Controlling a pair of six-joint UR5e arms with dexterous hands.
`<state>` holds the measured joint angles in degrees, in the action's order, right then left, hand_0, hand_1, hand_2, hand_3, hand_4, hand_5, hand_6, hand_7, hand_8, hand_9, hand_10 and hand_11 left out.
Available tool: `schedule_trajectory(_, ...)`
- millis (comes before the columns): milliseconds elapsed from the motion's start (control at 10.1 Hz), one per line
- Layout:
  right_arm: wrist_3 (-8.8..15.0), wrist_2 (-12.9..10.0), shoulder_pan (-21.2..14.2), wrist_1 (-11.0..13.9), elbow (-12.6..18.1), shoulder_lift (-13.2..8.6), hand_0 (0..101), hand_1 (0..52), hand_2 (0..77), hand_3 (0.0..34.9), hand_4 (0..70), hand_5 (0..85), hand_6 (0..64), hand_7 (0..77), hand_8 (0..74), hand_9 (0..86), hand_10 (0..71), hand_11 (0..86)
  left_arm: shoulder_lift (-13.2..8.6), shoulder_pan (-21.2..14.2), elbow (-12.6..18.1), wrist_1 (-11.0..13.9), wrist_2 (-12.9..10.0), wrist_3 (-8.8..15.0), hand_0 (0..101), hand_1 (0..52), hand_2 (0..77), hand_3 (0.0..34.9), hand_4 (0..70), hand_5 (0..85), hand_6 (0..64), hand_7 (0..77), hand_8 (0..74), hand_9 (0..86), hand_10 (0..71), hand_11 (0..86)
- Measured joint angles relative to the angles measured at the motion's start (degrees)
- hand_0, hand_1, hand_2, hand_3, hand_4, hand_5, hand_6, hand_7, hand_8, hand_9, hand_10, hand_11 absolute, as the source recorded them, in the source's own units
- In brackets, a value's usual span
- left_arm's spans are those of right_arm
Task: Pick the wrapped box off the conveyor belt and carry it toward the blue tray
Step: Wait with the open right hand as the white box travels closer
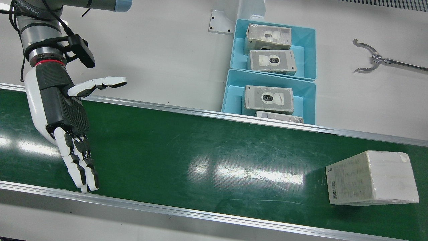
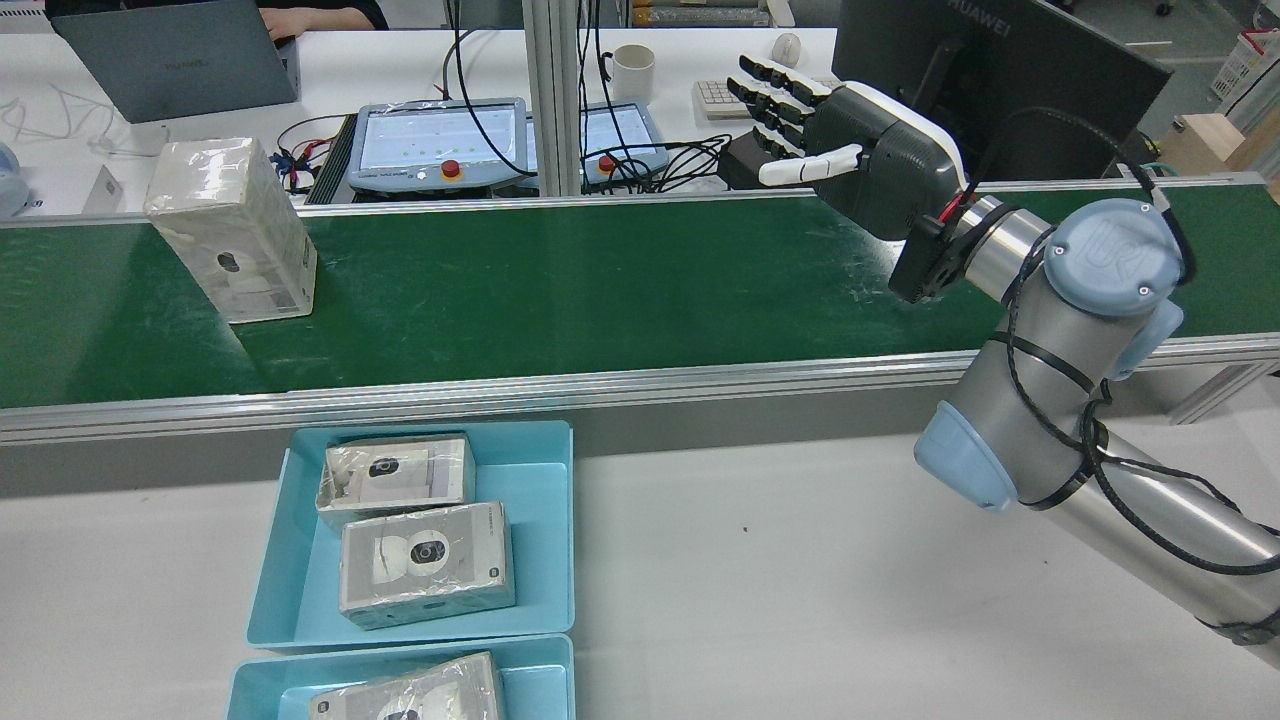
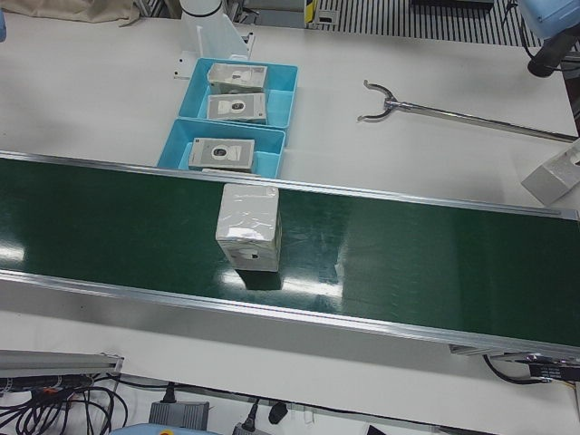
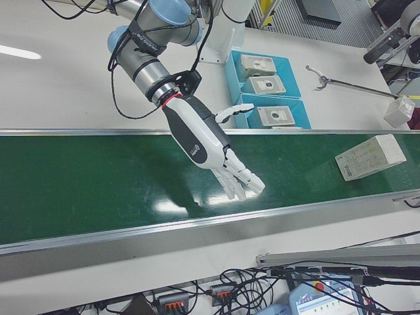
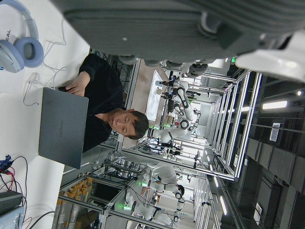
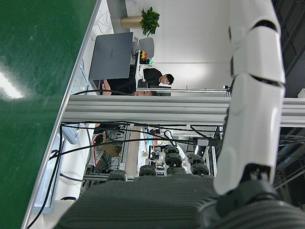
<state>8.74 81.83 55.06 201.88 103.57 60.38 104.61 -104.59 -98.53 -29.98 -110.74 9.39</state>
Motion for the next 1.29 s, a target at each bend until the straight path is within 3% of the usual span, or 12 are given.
schedule_trajectory(1292,0.1,0.0,-2.1,0.0,-1.1,-0.4,47,13.1,13.6,8.6,0.5,8.2,0.0,1.1,0.0,1.1,0.0,1.1,0.0,0.0,0.0,0.0,0.0,0.0,0,0.0,0.5,0.0,0.0,1.1,0.0,0.0,0.0,0.0,0.0,0.0)
